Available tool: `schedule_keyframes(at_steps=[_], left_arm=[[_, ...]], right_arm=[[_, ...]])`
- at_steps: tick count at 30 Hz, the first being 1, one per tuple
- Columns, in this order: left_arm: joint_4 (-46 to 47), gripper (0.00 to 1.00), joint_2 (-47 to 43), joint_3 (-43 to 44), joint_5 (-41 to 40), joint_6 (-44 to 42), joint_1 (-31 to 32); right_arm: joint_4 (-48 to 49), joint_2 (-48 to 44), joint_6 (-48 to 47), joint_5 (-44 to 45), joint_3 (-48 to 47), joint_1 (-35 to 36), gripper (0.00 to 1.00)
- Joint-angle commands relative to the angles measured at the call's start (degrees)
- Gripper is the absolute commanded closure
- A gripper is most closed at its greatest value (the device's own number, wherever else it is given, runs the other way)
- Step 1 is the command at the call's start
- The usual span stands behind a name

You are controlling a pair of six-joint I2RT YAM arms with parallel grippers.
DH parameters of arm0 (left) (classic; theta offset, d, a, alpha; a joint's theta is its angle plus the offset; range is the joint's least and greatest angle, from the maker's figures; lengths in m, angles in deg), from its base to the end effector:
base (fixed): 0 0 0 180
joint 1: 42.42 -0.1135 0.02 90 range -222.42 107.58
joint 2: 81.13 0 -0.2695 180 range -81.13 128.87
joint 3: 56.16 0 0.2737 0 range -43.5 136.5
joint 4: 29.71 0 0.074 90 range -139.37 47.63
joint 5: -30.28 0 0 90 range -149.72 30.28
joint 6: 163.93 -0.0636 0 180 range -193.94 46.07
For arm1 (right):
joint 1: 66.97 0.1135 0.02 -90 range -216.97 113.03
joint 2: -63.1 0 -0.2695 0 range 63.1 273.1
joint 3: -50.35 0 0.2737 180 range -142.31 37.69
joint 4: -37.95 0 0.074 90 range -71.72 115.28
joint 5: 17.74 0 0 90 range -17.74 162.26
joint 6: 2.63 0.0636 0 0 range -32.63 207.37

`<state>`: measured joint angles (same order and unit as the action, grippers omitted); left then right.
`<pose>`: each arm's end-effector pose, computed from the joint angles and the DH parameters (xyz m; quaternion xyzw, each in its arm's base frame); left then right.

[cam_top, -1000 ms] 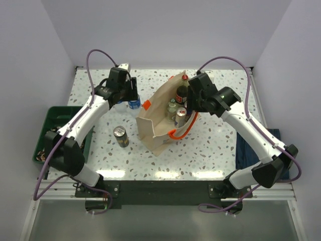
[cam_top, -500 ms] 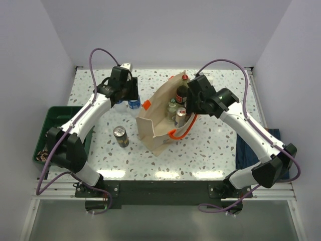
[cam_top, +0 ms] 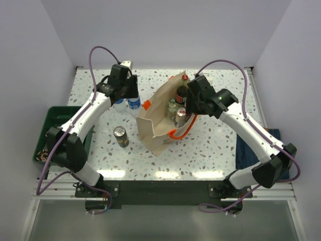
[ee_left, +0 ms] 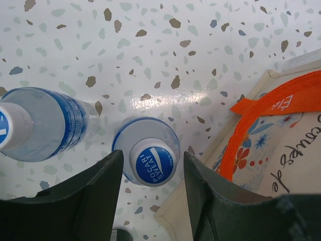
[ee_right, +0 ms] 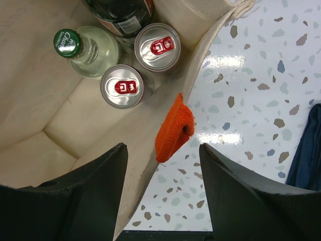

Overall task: Place the beverage into the canvas bag
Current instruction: Pick up the drink from the center of the board.

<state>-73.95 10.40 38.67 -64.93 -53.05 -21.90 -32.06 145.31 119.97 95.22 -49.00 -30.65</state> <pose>0.3806 -0.1363 0.3087 -0.0217 0.9087 -0.1079 0.4026 0.2766 0.1725 0.3555 0.0332 0.9306 0.0210 0.3640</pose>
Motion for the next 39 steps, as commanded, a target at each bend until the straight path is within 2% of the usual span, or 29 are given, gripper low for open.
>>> schedule_keyframes(at_steps=[1, 11, 23, 26, 27, 30, 39], left_arm=[[-0.9, 0.44, 0.5, 2.2, 0.4, -2.3, -0.3], [-0.5, 0.49, 0.8, 2.5, -0.1, -3.4, 0.9], [-1.4, 0.62, 2.8, 4.1, -2.3, -5.2, 2.1], [-1.7, 0.72, 3.1, 4.2, -2.9, -5.5, 2.2], [-1.8, 0.82, 3.2, 4.3, -2.9, -5.6, 2.2], [-2.1, 1.00, 3.0, 4.7, -3.0, -5.8, 2.3], [-2.5, 1.00, 0.5, 8.6, -3.4, -7.0, 2.4]], right_arm=[[1.9, -1.8, 0.2, -0.1, 0.6, -0.1, 0.37], [2.1, -2.3, 0.3, -0.1, 1.0, 0.0, 0.37], [2.4, -3.0, 0.6, -0.4, 2.0, -0.1, 0.38], [2.7, -3.2, 0.6, -0.5, 2.1, 0.0, 0.38], [2.7, -3.4, 0.6, -0.5, 2.2, 0.0, 0.38], [2.9, -3.6, 0.7, -0.8, 2.6, 0.0, 0.38], [4.1, -4.4, 1.0, -1.5, 4.1, -0.1, 0.38]])
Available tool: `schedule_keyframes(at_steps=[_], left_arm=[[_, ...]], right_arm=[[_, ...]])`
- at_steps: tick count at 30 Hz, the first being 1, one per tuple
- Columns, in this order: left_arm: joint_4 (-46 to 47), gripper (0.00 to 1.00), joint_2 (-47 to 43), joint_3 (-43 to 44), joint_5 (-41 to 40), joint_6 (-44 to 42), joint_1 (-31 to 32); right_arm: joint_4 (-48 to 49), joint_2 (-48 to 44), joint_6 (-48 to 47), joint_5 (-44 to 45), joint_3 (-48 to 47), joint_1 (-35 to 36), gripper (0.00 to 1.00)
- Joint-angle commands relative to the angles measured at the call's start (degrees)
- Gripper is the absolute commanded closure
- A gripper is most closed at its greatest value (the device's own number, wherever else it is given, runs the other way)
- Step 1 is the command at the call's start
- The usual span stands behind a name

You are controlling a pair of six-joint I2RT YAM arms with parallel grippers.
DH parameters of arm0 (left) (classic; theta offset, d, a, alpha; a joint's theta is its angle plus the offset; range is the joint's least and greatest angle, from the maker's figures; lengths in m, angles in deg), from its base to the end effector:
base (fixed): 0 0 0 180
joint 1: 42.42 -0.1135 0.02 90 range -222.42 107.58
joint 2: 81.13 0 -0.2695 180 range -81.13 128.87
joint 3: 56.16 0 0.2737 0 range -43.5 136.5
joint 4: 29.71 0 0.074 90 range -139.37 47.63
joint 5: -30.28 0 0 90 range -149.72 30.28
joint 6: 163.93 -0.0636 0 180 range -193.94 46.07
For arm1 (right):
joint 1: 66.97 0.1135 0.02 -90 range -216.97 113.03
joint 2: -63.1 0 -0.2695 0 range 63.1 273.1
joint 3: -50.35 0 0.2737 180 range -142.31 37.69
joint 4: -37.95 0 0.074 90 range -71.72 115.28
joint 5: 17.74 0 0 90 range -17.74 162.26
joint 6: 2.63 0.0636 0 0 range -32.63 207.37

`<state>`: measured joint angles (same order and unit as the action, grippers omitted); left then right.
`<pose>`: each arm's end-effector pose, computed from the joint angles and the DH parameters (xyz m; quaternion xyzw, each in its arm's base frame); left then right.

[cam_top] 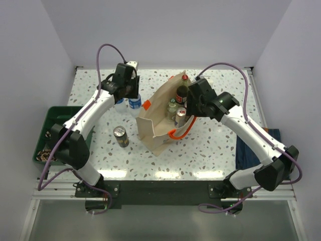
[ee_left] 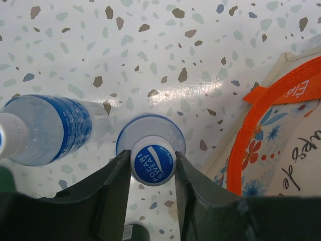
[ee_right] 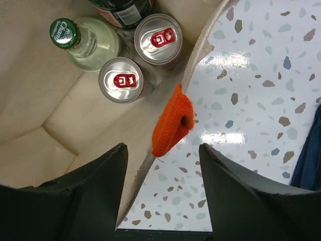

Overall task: Place the beverage into the canvas bag
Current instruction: Pick up the drink from the center of the board.

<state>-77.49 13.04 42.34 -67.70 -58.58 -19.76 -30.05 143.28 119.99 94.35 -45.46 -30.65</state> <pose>0.3836 -0.1506 0.3087 0.0310 0.9163 -0.0679 0.3935 0.2710 0.1695 0.3475 0.0318 0.9305 0.0297 0.3636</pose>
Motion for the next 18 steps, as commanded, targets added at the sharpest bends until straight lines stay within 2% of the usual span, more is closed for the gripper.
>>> schedule_keyframes(at_steps=[1, 13, 18], left_arm=[[0.7, 1.00, -2.3, 5.5, -0.5, -1.6, 0.3], [-1.3, 1.00, -6.5, 11.5, 3.7, -1.7, 0.5], [-1.1, 1.00, -8.8, 13.1, 5.3, -2.7, 0.5]], right_arm=[[2.2, -2.6, 1.0, -0.6, 0.8, -0.1, 0.38], [4.2, -4.1, 0.7, -1.4, 3.3, -0.1, 0.38], [4.4, -4.2, 0.2, -1.7, 3.5, -0.1, 0.44]])
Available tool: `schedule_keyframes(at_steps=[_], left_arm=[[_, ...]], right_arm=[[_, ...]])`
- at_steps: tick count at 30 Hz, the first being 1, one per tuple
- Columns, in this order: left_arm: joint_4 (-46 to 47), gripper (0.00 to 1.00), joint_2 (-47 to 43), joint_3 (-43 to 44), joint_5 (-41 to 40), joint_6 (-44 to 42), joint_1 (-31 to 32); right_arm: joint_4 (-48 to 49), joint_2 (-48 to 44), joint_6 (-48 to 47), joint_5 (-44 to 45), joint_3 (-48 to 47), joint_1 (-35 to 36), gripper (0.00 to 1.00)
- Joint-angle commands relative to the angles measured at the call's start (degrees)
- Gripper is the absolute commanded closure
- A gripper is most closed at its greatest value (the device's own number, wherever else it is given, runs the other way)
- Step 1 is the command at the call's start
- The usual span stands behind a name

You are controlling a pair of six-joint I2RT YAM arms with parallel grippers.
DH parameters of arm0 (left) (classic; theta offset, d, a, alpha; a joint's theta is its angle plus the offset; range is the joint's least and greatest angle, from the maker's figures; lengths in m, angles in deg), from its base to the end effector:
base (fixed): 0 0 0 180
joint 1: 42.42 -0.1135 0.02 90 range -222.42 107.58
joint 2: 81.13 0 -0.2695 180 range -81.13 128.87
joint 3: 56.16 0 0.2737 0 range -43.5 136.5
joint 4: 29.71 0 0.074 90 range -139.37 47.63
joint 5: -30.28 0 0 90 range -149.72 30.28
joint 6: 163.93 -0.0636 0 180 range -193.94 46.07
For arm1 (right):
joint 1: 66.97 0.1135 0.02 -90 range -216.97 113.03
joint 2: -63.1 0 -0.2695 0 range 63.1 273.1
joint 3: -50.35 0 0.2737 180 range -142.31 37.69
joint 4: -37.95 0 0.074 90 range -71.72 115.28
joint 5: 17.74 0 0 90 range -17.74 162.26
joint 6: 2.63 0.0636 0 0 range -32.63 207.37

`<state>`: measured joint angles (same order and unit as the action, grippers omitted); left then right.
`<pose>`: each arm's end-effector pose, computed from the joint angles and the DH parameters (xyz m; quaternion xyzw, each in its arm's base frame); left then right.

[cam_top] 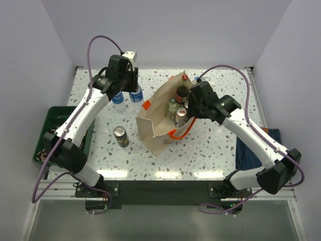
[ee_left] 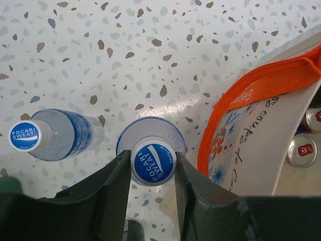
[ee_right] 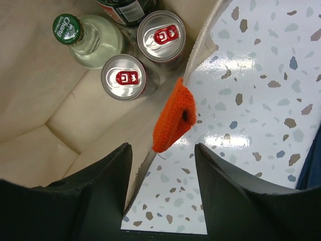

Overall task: Place the beverage into the canvas bag
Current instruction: Pick up the drink from the center of the board.

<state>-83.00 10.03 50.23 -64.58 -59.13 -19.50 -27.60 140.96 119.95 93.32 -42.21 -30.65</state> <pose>0.3684 -0.1499 0.3702 0.0451 0.8973 -0.1054 0.4263 0.2651 0.1665 0.3430 0.0310 0.9278 0.0443 0.3690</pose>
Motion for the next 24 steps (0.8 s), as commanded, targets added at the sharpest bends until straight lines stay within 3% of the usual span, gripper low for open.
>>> schedule_keyframes(at_steps=[1, 14, 17, 20, 24], left_arm=[[4.1, 1.00, -6.0, 6.1, 2.2, -2.2, 0.3], [-1.1, 1.00, -8.5, 16.7, 3.1, -3.4, 0.3], [-1.4, 1.00, -9.0, 18.9, 4.6, -3.6, 0.3], [0.4, 1.00, -10.7, 19.0, 8.6, -4.3, 0.3], [3.8, 1.00, -13.2, 17.8, 14.9, -5.1, 0.3]], right_arm=[[2.1, -2.1, 0.2, -0.7, 0.3, -0.2, 0.46], [1.4, -4.6, 0.2, -0.2, 1.5, -0.1, 0.71], [1.8, -4.6, 0.6, -0.8, 2.2, -0.1, 0.84], [2.5, -4.5, 0.8, -1.3, 2.9, -0.1, 0.98], [3.0, -4.0, 0.9, -2.0, 3.5, -0.1, 1.00]])
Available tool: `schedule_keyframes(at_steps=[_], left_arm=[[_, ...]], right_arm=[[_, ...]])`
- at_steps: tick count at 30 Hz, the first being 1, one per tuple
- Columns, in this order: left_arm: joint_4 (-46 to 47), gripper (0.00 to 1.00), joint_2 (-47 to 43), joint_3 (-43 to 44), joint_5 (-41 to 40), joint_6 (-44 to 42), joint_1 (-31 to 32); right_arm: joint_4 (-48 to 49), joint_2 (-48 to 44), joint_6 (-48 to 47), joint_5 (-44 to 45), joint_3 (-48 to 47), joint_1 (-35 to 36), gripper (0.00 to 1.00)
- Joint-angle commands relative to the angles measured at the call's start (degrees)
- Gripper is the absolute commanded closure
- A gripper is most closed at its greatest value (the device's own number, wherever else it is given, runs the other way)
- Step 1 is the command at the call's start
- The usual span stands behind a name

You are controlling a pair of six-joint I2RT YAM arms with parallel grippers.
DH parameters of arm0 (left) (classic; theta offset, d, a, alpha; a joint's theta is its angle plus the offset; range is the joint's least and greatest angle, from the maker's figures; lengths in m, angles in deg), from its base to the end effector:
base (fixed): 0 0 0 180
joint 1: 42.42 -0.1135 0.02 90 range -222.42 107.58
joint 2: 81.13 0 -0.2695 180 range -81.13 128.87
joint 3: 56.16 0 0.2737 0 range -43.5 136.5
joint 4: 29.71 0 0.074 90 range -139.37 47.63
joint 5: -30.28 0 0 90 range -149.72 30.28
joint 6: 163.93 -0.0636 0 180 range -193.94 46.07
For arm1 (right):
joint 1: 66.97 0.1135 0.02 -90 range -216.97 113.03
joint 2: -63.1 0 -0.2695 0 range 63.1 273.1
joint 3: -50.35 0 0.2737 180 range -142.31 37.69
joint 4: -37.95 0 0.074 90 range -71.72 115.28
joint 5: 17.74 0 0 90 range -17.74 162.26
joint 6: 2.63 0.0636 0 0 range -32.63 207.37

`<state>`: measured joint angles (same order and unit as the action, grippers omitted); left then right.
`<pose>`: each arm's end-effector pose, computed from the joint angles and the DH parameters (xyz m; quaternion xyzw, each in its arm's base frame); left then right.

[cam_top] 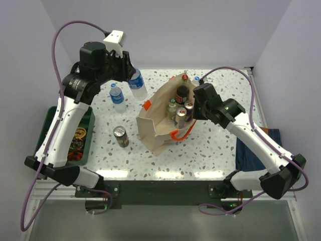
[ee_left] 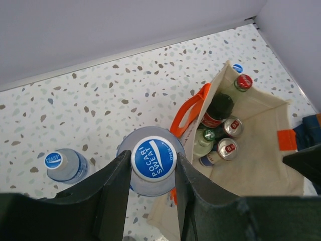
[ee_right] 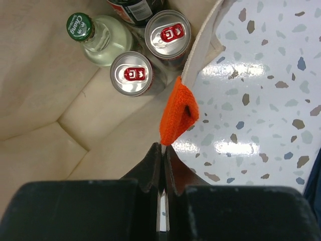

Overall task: Place the beverage into the canvas bag
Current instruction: Pick up the drink from the center of the board, then place the drink in the canvas bag.

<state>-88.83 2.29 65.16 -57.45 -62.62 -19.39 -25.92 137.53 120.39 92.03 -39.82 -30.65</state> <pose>0.3058 -0.1327 0.4996 0.0954 0.8196 -0.1823 0.5347 0.2548 0.1606 0.3477 0.0348 0.9215 0.0684 0.3807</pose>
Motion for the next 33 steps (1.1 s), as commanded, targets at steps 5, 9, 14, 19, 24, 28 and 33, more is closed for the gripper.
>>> schedule_keyframes(at_steps=[5, 9, 14, 19, 24, 28, 33], left_arm=[[12.4, 1.00, -7.1, 3.8, 12.2, -0.8, 0.2], [13.9, 1.00, -7.7, 4.9, 17.1, 0.0, 0.3], [16.2, 1.00, -8.9, 4.7, 23.1, -1.2, 0.3], [18.4, 1.00, -9.0, 4.3, 27.2, 0.0, 0.7], [20.1, 1.00, -8.5, 2.4, 29.5, 1.6, 1.8], [23.0, 1.00, -8.3, -0.3, 29.6, 2.8, 4.4], [23.9, 1.00, -7.1, -3.3, 26.2, 2.7, 9.0]], right_arm=[[2.0, -0.5, 0.3, -0.9, 1.9, -0.1, 1.00], [2.4, -0.3, 0.4, -1.1, 2.5, 0.0, 1.00], [3.0, -0.4, 0.1, -1.4, 2.9, -0.1, 1.00], [3.1, -0.4, -0.1, -1.3, 3.2, -0.1, 1.00], [3.3, -0.6, -0.1, -1.4, 3.2, -0.1, 1.00], [3.2, -0.6, -0.1, -1.4, 3.2, -0.1, 1.00], [3.3, -1.0, -0.1, -1.5, 3.2, -0.1, 1.00]])
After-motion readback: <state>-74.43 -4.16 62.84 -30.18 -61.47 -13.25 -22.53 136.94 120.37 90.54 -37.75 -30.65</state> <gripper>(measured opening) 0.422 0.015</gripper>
